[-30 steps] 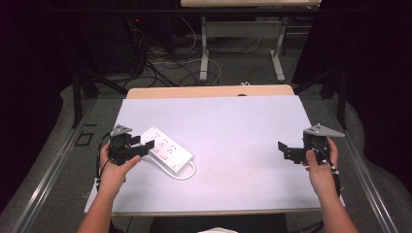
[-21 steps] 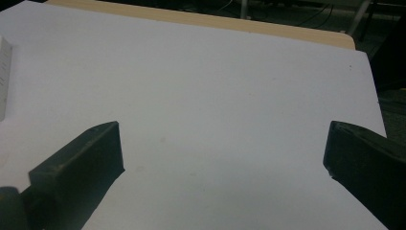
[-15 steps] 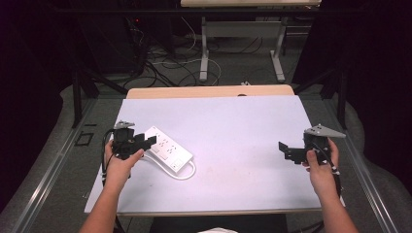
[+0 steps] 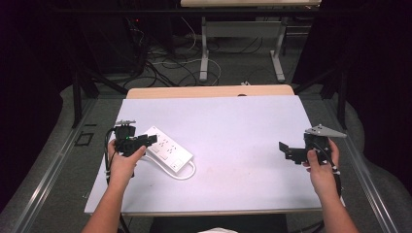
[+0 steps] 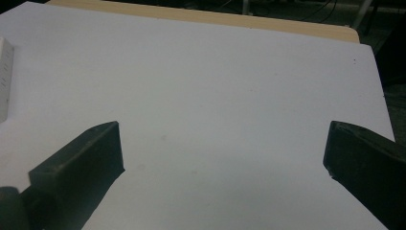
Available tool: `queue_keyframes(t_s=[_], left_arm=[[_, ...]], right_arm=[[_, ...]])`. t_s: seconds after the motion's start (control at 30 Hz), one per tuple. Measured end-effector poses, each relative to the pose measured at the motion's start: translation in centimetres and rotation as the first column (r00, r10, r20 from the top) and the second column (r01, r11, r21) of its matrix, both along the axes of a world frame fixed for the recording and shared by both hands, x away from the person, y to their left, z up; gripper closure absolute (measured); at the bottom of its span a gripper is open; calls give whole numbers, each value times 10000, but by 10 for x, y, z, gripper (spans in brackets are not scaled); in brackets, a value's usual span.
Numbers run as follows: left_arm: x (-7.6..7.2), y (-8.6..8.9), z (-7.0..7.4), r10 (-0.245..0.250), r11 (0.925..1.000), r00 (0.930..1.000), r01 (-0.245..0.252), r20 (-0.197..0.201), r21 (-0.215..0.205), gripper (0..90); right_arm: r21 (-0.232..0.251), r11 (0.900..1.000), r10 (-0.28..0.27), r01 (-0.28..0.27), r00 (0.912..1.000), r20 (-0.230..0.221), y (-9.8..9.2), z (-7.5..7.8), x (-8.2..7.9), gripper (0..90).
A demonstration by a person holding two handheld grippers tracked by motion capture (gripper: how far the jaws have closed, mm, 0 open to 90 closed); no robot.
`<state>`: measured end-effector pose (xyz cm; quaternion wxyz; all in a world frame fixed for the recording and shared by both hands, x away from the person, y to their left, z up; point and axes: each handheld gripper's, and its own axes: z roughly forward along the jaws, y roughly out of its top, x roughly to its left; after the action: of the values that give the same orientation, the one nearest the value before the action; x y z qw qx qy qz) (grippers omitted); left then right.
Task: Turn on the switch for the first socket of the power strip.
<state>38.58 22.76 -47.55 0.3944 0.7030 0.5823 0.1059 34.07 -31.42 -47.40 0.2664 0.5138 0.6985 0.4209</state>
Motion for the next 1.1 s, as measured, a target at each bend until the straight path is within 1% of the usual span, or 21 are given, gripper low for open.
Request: queue_keyframes(t_s=[0.03, 0.07, 0.1, 0.17, 0.23, 0.27, 0.37, 0.57, 0.6, 0.63, 0.67, 0.7, 0.73, 0.77, 0.8, 0.83, 0.87, 0.9, 1.0, 1.03, 1.1], left_arm=[[0, 0, -1, 69, 10000, 10000, -69, -49, -47, 555], [1, -1, -2, 168, 9998, 9999, -168, 12, -109, 563], [2, -1, -2, 72, 9999, 9998, -73, -173, -90, 572], [2, -3, -4, 187, 9998, 9997, -189, -176, -71, 601], [2, -3, -4, 99, 9999, 9993, -100, -359, -41, 609], [2, -3, -5, 93, 9999, 9992, -91, -397, 51, 632], [2, -6, -7, 80, 10000, 9988, -82, -492, -26, 651], [1, -9, -12, -82, 10000, 9980, 79, -631, -52, 711], [1, -10, -14, -23, 10000, 9986, 20, -525, -66, 711], [1, -10, -14, -118, 9999, 9980, 121, -618, 42, 714], [1, -11, -15, -145, 9999, 9979, 143, -628, -34, 720], [0, -12, -16, -198, 9998, 9973, 198, -709, -1, 723], [0, -12, -16, -221, 9998, 9970, 221, -737, 0, 729], [-1, -13, -18, -230, 9997, 9971, 231, -719, 14, 733], [-1, -13, -18, -282, 9996, 9965, 288, -785, 70, 737], [-1, -14, -20, -277, 9994, 9972, 290, -701, 173, 742], [-2, -15, -20, -272, 9996, 9966, 280, -779, 96, 749], [-2, -16, -22, -251, 9996, 9969, 259, -751, 104, 756], [-3, -17, -24, -471, 9986, 9944, 490, -946, 181, 779], [-3, -18, -24, -497, 9981, 9938, 530, -992, 307, 785], [-3, -20, -26, -586, 9978, 9928, 614, -1046, 241, 794]], right_arm=[[0, 10000, 0, 0, 10000, 0, 0, 0, 0, 0], [48, 10000, -6, 6, 10000, 8, 0, -1, 0, 0], [50, 10000, 12, -11, 9999, -117, -1, 0, 0, 0], [53, 10000, 16, -16, 10000, -86, -2, -1, 0, 0], [46, 10000, 17, -17, 10000, -80, -2, 0, 0, 0], [70, 10000, 24, -23, 10000, -83, -2, -1, 0, 0], [95, 10000, 14, -14, 10000, -51, -2, -1, 1, 0], [96, 9999, 59, -57, 9998, -173, -1, -2, 1, 0], [96, 9999, 59, -57, 9998, -173, -1, -2, 1, 0], [116, 9999, 44, -42, 9998, -192, -1, -2, 1, 0], [91, 9999, 82, -80, 9998, -171, -1, -2, 1, 0], [93, 9999, 82, -81, 9998, -186, -1, -2, 1, 0], [24, 9999, 103, -102, 9994, -330, -2, -2, 0, 0], [101, 9999, 62, -60, 9998, -193, -1, -3, 1, 0], [150, 9998, 94, -91, 9998, -168, -1, -3, 1, 0], [151, 9998, 121, -118, 9998, -170, -1, -3, 1, 0], [134, 9998, 138, -135, 9998, -174, -1, -4, 1, 0], [148, 9998, 131, -128, 9997, -197, 0, -4, 1, 0], [90, 9998, 199, -197, 9995, -233, 0, -4, 2, 0], [160, 9998, 120, -116, 9996, -269, 1, -5, 1, 0], [109, 9998, 165, -162, 9996, -247, 2, -5, 2, 0]])
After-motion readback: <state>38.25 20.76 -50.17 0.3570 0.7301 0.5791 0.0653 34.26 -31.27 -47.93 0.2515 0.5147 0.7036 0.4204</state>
